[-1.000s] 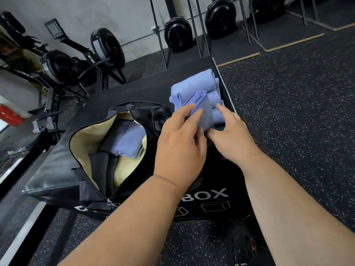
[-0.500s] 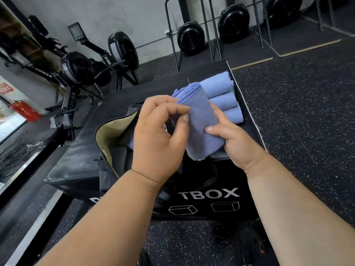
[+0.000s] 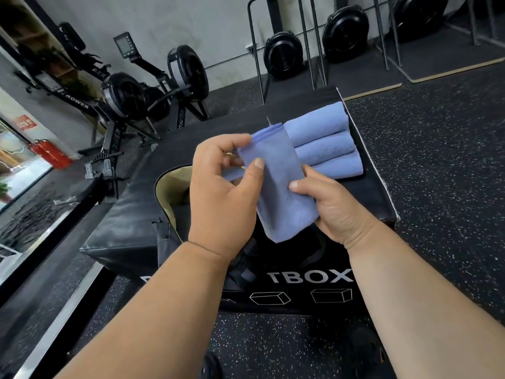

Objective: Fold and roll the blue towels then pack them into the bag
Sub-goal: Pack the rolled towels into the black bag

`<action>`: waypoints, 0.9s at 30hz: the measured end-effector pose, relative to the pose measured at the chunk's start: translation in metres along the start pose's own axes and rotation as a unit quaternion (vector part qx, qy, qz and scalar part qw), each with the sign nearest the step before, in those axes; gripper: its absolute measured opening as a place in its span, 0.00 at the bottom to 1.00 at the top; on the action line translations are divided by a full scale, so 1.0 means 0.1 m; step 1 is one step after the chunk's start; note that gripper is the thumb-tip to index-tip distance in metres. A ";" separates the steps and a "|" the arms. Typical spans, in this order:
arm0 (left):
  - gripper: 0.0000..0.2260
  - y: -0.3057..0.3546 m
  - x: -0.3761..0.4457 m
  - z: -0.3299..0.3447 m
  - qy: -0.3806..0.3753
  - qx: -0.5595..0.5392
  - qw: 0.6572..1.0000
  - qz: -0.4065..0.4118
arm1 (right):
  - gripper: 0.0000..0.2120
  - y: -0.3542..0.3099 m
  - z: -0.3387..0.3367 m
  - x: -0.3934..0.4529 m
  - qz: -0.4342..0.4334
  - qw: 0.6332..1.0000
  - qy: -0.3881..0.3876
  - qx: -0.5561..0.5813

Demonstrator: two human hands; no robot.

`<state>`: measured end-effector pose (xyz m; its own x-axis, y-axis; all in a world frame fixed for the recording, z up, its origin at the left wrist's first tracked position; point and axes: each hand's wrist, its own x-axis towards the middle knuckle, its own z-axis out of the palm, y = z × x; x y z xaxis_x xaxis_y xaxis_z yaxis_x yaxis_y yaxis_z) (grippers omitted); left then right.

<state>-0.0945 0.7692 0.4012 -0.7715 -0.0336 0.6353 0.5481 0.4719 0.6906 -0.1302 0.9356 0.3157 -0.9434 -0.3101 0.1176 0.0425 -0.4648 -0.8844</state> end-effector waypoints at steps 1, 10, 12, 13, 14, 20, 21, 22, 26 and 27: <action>0.18 0.01 0.00 0.00 0.000 -0.039 0.998 -0.057 | 0.24 0.00 0.03 0.00 -0.004 1.000 0.008 -0.007; 0.20 -0.12 -0.15 0.01 -0.070 -0.219 0.906 -0.356 | 0.15 0.03 0.25 0.01 -0.010 1.000 0.008 -0.021; 0.13 -0.07 -0.16 0.01 -0.083 -0.222 0.906 -0.351 | 0.15 0.04 0.31 0.01 -0.020 0.999 0.000 -0.030; 0.12 -0.06 -0.16 0.01 -0.082 -0.222 0.909 -0.344 | 0.15 0.04 0.34 0.02 -0.023 0.999 -0.002 -0.036; 0.12 -0.06 -0.15 0.01 -0.080 -0.226 0.911 -0.336 | 0.15 0.04 0.37 0.03 -0.023 0.999 -0.001 -0.044; 0.13 -0.08 -0.12 -0.10 -0.089 -0.256 0.915 -0.299 | 0.17 0.03 0.46 0.05 -0.038 0.984 0.040 -0.170; 0.13 -0.10 -0.11 -0.12 -0.088 -0.261 0.915 -0.296 | 0.16 0.02 0.48 0.04 -0.037 0.983 0.037 -0.177; 0.14 -0.11 -0.11 -0.15 -0.088 -0.266 0.914 -0.294 | 0.15 0.01 0.50 0.03 -0.034 0.984 0.028 -0.172; 0.18 -0.20 -0.06 -0.28 -0.092 -0.292 0.904 -0.300 | 0.20 0.00 0.61 0.00 -0.010 0.993 -0.024 -0.111; 0.19 -0.21 -0.04 -0.30 -0.092 -0.296 0.902 -0.300 | 0.21 0.02 0.62 0.01 -0.006 0.994 -0.027 -0.109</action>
<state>-0.0927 0.7326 0.3944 -0.9974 0.0467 0.0554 0.0486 -0.1368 0.9894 -0.1109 0.8833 0.3423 -0.9238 -0.3531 0.1484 -0.0471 -0.2797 -0.9589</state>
